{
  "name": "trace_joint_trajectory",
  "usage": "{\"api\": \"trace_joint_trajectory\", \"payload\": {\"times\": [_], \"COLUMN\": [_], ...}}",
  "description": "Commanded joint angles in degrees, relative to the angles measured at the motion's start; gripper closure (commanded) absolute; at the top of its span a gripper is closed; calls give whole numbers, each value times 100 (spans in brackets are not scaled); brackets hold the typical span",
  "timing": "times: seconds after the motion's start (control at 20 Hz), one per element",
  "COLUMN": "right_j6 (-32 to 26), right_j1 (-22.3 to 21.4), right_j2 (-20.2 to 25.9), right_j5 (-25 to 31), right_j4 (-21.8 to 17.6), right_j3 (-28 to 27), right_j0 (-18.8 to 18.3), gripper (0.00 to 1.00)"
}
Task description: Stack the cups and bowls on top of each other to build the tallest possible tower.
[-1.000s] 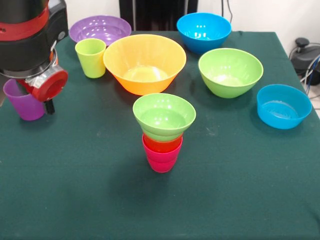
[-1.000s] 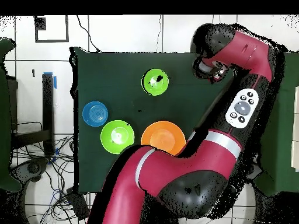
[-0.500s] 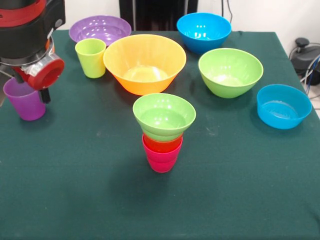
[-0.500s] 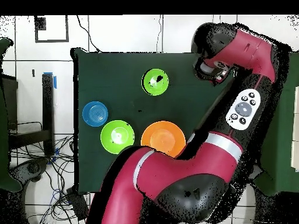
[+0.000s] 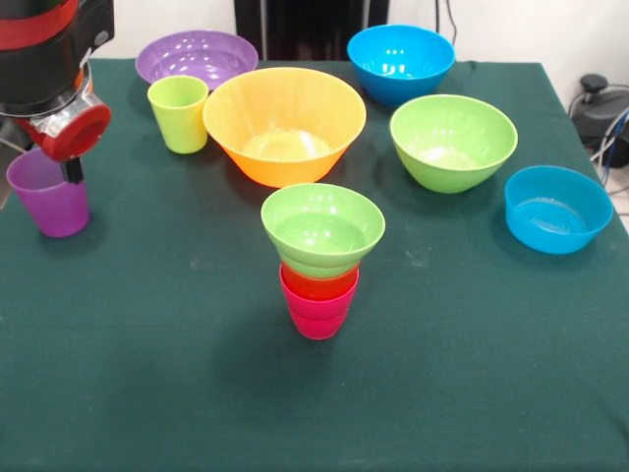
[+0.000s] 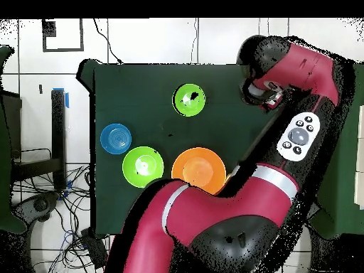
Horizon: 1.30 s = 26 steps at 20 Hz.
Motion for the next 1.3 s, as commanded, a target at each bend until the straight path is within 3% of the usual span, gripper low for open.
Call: {"api": "trace_joint_trajectory", "payload": {"times": [0.05, 0.45, 1.0, 1.25, 1.3], "right_j6": [-872, -658, -572, -791, -824], "right_j1": [-25, -69, -10, -30, -15], "right_j2": [867, 1326, 1513, 1570, 1558], "right_j5": [-400, -1173, -1746, -1853, -1740], "right_j4": [-470, -494, -610, -698, -723], "right_j3": [848, 1308, 1357, 1378, 1336], "right_j0": [140, 113, 46, 44, 52], "gripper": [0, 0, 0, 0, 100]}}
